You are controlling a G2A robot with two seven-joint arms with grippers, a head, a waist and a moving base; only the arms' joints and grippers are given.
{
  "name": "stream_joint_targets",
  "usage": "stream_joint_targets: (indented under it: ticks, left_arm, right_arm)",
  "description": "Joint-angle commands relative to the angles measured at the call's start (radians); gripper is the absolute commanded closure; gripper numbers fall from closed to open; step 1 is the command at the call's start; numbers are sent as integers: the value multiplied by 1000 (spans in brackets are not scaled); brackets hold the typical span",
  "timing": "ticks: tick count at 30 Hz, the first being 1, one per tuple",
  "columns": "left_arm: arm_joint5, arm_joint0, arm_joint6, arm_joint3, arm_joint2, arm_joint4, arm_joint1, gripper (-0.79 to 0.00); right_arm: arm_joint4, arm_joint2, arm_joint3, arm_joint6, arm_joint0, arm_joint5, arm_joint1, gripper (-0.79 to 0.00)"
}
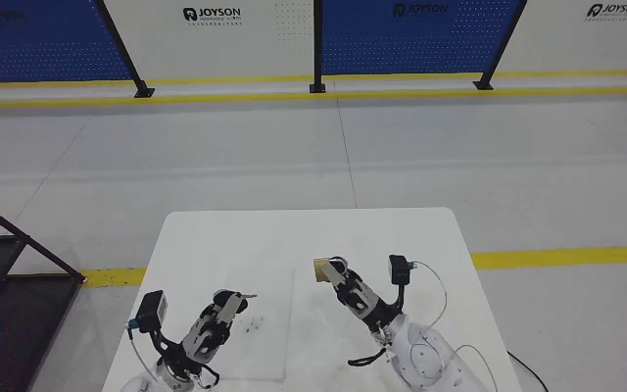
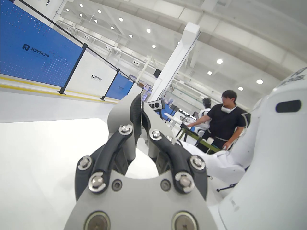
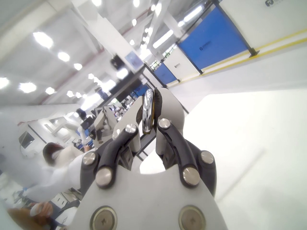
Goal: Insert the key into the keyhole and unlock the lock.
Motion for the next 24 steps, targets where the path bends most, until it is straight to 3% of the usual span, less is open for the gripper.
stream_joint_targets:
  ticks: [1,8,11,17,24]
  left_arm:
    - [-4,-1,53,5,43,-35,-8,0]
    - [-4,-32,145,57,137,17,-30,0]
    - [-4,-58,169,88,180,41,-37,0]
    - [-4,-113,203,141,252,57,-45,0]
    - [-4,-151,237,189,286,82,-54,0]
  right_arm:
    - [-37,-22,12,-88,-5,-33,-8,0]
    - [-143,-96,82,-304,11,-177,-38,0]
    - [-198,-120,110,-368,26,-190,-52,0]
    - [-272,-149,149,-452,41,-185,-70,0]
    - [-275,-150,152,-455,41,-184,-71,0]
